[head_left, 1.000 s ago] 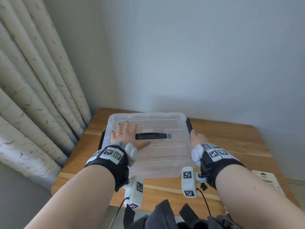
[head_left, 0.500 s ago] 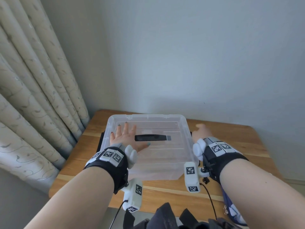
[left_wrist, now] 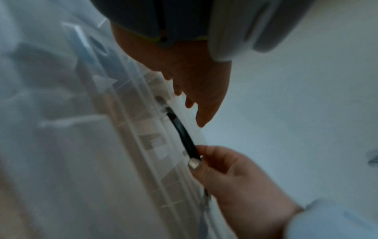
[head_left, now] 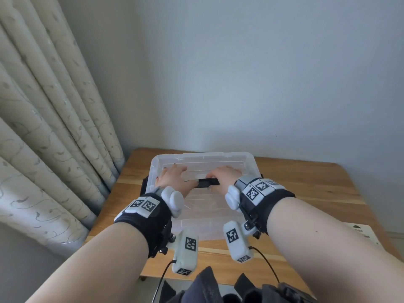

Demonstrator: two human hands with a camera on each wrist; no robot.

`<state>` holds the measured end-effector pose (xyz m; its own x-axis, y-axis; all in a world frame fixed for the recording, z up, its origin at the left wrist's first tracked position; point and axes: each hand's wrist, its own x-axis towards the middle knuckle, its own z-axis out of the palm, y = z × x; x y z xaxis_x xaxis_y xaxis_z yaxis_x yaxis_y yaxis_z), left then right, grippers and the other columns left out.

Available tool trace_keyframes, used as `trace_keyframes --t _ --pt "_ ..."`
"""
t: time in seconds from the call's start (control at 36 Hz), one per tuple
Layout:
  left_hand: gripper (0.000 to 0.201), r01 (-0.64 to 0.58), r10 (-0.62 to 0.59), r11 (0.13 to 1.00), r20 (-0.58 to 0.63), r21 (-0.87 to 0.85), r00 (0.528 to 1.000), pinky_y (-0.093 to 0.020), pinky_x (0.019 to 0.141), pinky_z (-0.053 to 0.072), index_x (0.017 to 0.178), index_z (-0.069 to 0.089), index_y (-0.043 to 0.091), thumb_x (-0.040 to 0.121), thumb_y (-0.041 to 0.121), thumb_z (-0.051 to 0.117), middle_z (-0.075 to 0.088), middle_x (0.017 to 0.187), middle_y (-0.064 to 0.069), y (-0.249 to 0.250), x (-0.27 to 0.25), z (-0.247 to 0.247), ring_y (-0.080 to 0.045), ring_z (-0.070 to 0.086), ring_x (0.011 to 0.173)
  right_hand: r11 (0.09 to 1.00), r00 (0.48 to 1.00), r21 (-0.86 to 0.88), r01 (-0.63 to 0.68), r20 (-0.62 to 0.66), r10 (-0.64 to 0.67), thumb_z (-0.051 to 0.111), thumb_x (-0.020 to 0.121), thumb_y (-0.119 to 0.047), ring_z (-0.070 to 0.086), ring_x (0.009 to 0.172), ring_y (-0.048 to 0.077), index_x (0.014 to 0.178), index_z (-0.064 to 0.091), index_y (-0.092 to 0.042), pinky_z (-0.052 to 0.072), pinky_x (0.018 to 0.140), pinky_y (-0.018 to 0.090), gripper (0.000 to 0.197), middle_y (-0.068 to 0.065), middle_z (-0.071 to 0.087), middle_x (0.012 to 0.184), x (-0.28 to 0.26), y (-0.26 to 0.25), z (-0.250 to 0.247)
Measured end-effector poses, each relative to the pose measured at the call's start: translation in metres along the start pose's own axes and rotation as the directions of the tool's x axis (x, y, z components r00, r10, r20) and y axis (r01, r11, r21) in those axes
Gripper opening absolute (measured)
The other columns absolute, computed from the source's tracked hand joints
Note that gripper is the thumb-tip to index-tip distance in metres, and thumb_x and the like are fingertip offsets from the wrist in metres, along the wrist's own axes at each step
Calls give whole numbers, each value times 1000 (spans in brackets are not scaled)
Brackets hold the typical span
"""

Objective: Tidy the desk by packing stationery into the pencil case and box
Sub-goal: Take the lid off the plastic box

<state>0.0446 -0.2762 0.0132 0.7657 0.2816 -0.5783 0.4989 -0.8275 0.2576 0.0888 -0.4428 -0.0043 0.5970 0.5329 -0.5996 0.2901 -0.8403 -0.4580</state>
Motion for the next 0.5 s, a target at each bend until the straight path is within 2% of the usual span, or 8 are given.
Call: trace_keyframes --t 0.06,0.08,0.11,0.19,0.31,0.39,0.44,0.5 --pt "54 30 -36 979 -26 -203 999 -32 84 48 132 47 34 80 47 56 58 124 -2 2 -2 -11 -17 60 95 1000 1000 -13 23 8 -23 55 91 -33 58 105 26 118 60 -28 46 91 39 28 3 64 112 1 -1 -4" --pt "48 21 -33 964 -43 -263 999 -27 78 45 132 49 31 85 43 54 62 118 -1 3 -3 -17 -12 59 84 1000 999 -5 30 14 -29 54 91 -32 59 104 26 117 60 -26 47 91 39 27 4 64 111 0 -2 -5" --pt "44 0 -20 954 -66 -298 998 -25 77 41 131 51 28 89 41 53 63 118 1 4 -2 -24 -10 58 82 999 999 6 39 12 -39 54 91 -32 60 103 27 116 60 -24 48 91 40 26 5 64 110 -1 -3 -5" --pt "38 -100 37 939 -194 -328 980 -26 85 38 126 58 23 92 39 52 59 128 2 7 0 -47 -17 57 108 999 998 27 35 -44 -34 52 92 -32 59 103 28 117 59 -19 48 92 44 29 7 61 111 -7 -7 -13" --pt "30 -212 94 900 -306 -381 947 -26 83 41 117 62 26 90 37 53 62 123 5 16 -4 -78 -13 58 98 997 977 75 34 -215 -17 50 92 -33 54 109 28 124 54 -24 44 96 41 33 8 49 121 -17 -16 -32" --pt "25 -297 130 861 -387 -412 913 -32 86 49 108 64 33 87 39 54 64 117 8 29 -7 -94 -14 62 96 999 950 42 9 -312 5 50 93 -31 54 108 27 123 55 -26 43 90 38 31 6 49 120 -32 -19 -54" --pt "24 -341 167 840 -396 -423 903 -38 90 51 106 64 36 85 40 55 65 113 10 40 -11 -97 -17 63 100 998 930 46 -35 -364 49 51 92 -29 54 107 28 119 58 -25 45 91 40 28 5 50 117 -46 -13 -65" --pt "23 -384 234 831 -372 -403 898 -39 91 51 107 64 35 86 39 54 66 112 10 51 -16 -92 -17 62 101 993 909 49 -110 -400 120 52 92 -29 52 109 27 119 57 -26 44 93 42 28 4 50 118 -65 -2 -68"
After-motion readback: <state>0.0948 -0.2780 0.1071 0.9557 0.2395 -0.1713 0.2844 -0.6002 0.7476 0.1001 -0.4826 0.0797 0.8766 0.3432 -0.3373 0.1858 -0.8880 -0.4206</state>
